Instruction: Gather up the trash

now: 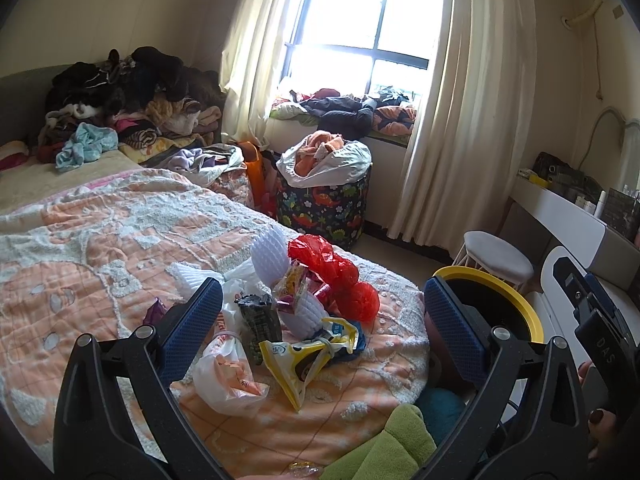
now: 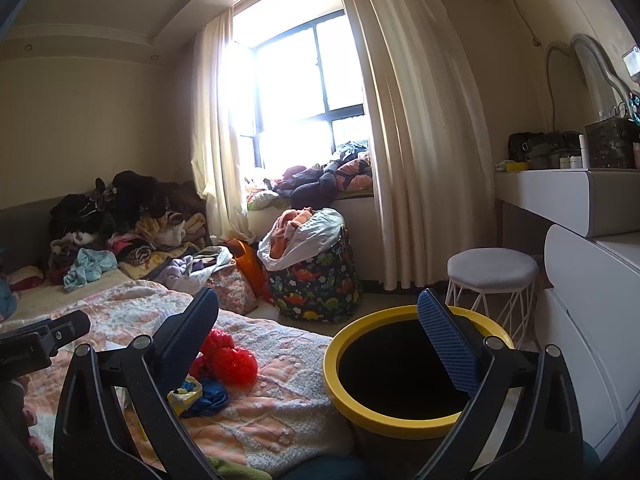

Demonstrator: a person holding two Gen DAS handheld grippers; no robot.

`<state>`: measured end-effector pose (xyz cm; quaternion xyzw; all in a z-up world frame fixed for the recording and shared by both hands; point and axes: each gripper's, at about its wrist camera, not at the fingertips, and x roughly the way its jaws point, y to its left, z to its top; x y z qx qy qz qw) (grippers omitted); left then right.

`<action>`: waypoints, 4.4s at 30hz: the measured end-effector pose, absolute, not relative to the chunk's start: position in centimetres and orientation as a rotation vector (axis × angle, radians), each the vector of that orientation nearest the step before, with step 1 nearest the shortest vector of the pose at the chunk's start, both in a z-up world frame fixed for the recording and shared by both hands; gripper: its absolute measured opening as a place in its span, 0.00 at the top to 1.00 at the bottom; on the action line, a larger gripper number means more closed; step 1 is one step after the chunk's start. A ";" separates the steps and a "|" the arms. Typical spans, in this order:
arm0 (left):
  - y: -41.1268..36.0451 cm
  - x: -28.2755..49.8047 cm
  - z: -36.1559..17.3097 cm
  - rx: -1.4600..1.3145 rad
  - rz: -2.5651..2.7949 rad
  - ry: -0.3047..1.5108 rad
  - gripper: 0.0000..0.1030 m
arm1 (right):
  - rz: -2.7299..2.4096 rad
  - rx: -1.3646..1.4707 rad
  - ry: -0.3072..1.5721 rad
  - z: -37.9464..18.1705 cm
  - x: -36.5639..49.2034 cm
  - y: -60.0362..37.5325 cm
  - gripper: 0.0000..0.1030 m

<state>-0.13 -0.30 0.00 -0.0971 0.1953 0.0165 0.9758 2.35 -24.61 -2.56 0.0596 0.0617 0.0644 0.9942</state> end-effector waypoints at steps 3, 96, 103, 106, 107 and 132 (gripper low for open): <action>-0.2 -0.1 0.0 -0.196 0.032 0.393 0.10 | 0.127 0.121 0.124 -2.7 2.3 -24.7 0.06; 8.8 4.7 -8.1 -0.444 0.013 0.673 0.66 | 0.592 0.041 0.765 -10.5 21.1 -13.3 0.73; 9.1 5.7 -5.3 -0.426 0.041 0.592 0.66 | 0.569 0.081 0.733 -9.3 20.6 -15.4 0.73; 8.7 6.2 -4.2 -0.421 0.033 0.567 0.66 | 0.565 0.098 0.713 -8.7 20.1 -16.3 0.73; 8.5 6.2 -4.0 -0.419 0.028 0.561 0.66 | 0.566 0.104 0.708 -8.5 20.0 -16.6 0.73; -0.9 8.4 -2.3 -0.298 -0.157 0.566 0.66 | 0.445 0.244 0.642 -5.9 17.2 -26.2 0.73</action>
